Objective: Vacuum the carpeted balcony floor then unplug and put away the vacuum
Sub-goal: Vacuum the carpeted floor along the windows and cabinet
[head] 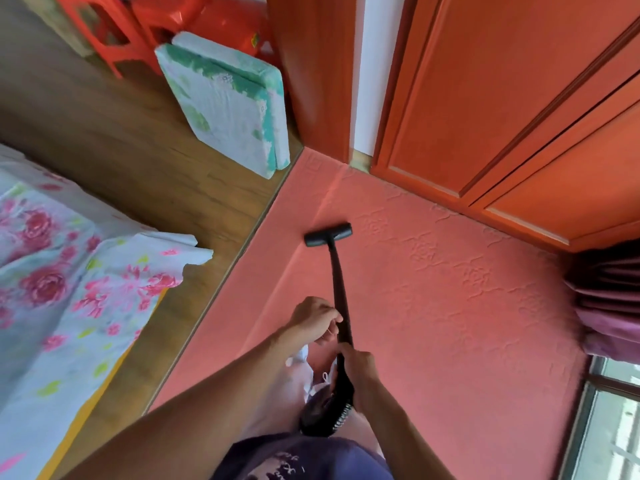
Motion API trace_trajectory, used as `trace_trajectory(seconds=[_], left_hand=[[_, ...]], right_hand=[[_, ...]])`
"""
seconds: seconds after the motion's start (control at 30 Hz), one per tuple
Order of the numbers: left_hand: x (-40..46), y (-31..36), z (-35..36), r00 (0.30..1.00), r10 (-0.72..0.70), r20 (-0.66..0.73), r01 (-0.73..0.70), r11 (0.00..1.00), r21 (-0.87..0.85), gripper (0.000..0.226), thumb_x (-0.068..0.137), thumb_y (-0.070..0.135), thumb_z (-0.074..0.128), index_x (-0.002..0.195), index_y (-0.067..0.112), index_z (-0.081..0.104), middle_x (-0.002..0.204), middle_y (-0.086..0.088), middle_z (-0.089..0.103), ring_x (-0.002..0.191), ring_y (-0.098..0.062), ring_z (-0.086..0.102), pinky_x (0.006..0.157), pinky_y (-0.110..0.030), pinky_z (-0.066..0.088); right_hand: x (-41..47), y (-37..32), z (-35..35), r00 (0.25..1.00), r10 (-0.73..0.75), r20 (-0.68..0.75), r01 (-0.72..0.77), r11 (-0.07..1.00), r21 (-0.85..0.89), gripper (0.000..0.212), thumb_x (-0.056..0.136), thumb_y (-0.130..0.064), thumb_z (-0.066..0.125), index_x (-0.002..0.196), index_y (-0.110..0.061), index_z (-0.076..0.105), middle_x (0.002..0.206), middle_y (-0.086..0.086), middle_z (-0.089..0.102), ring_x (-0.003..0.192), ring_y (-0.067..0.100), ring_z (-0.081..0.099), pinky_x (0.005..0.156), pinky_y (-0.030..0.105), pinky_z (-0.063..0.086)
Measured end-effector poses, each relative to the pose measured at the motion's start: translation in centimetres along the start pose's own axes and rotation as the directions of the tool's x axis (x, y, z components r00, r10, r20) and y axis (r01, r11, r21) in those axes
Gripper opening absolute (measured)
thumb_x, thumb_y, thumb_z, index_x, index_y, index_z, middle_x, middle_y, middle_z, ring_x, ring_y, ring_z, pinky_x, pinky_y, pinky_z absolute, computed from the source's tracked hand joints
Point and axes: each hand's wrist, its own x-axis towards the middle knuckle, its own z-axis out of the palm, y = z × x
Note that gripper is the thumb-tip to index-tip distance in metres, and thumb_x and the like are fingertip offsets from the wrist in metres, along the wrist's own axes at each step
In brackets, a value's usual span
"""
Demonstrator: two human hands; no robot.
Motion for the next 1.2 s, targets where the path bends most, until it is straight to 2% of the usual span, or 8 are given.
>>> trace_trajectory(seconds=[0.07,0.17,0.47,0.63,0.8,0.93,1.03,1.2], left_hand=[[-0.2,-0.1,-0.7,0.999,0.018,-0.029,-0.019,0.999,-0.033,0.012,0.085,0.005,0.056,0.079,0.004,0.066,0.062,-0.008,0.063,0.044,-0.016,0.054,0.040,-0.019,0.042],[-0.3,-0.6,-2.2,0.998,0.024,-0.058,-0.030,0.994,-0.104,0.014,0.084,0.005,0.055,0.077,0.005,0.067,0.063,-0.010,0.065,0.043,-0.018,0.055,0.042,-0.022,0.043],[-0.5,-2.8,-7.0,0.997,-0.023,-0.069,0.009,0.979,-0.202,0.017,0.085,0.002,0.052,0.082,0.002,0.069,0.060,-0.009,0.065,0.042,-0.019,0.057,0.046,-0.025,0.050],[0.8,-2.5,-9.6,0.998,-0.032,-0.055,0.021,0.983,-0.183,0.018,0.086,0.002,0.052,0.075,0.006,0.066,0.057,-0.007,0.064,0.040,-0.017,0.057,0.042,-0.023,0.047],[3.6,-2.6,-13.7,0.999,-0.038,-0.022,0.034,0.987,-0.158,0.021,0.084,0.001,0.053,0.070,0.008,0.066,0.052,-0.005,0.063,0.039,-0.018,0.055,0.043,-0.023,0.046],[6.3,-2.1,-19.3,0.998,-0.050,0.024,0.053,0.984,-0.168,0.016,0.086,0.000,0.053,0.078,0.001,0.067,0.057,-0.010,0.063,0.044,-0.022,0.055,0.045,-0.024,0.044],[8.1,-0.3,-24.5,0.998,-0.061,0.031,0.066,0.977,-0.201,0.016,0.087,-0.002,0.053,0.076,0.001,0.064,0.061,-0.014,0.060,0.044,-0.023,0.053,0.042,-0.020,0.043],[10.8,2.6,-31.6,1.000,0.007,-0.001,-0.007,0.975,-0.221,0.019,0.088,-0.002,0.051,0.074,0.003,0.063,0.062,-0.015,0.058,0.038,-0.018,0.049,0.042,-0.019,0.042]], right_hand=[[0.6,-2.2,1.2,0.999,-0.041,-0.023,0.039,0.994,-0.102,0.039,0.068,-0.026,0.068,0.085,0.008,0.063,0.057,0.015,0.052,0.045,0.024,0.052,0.047,0.032,0.043],[0.7,-5.1,3.2,0.994,-0.093,-0.050,0.083,0.980,-0.178,0.020,0.079,-0.014,0.067,0.083,0.004,0.060,0.055,0.009,0.050,0.042,0.020,0.048,0.043,0.024,0.038],[-4.5,-4.5,2.9,0.995,-0.094,0.016,0.094,0.995,-0.043,0.013,0.085,-0.008,0.062,0.081,0.004,0.058,0.052,0.013,0.046,0.038,0.022,0.043,0.041,0.028,0.041],[-4.7,-4.1,4.6,0.995,-0.090,0.031,0.090,0.996,0.009,0.014,0.088,-0.008,0.058,0.080,0.004,0.057,0.051,0.012,0.045,0.039,0.022,0.041,0.042,0.029,0.041],[0.2,-7.4,11.6,0.998,-0.063,-0.024,0.066,0.984,0.167,0.008,0.085,-0.007,0.059,0.085,0.001,0.055,0.047,0.009,0.042,0.034,0.019,0.037,0.039,0.026,0.037],[3.3,-9.7,18.7,0.996,-0.025,-0.083,0.045,0.969,0.242,0.011,0.083,-0.009,0.062,0.086,0.000,0.056,0.048,0.011,0.045,0.034,0.019,0.039,0.040,0.026,0.038],[5.0,-11.5,23.6,0.995,-0.002,-0.102,0.029,0.964,0.265,0.011,0.083,-0.009,0.062,0.081,-0.002,0.054,0.049,0.011,0.045,0.034,0.018,0.039,0.040,0.025,0.037],[8.8,-16.6,28.8,0.988,-0.017,-0.155,0.055,0.967,0.249,0.013,0.082,-0.010,0.063,0.078,-0.005,0.052,0.054,0.012,0.045,0.035,0.019,0.040,0.039,0.026,0.038]])
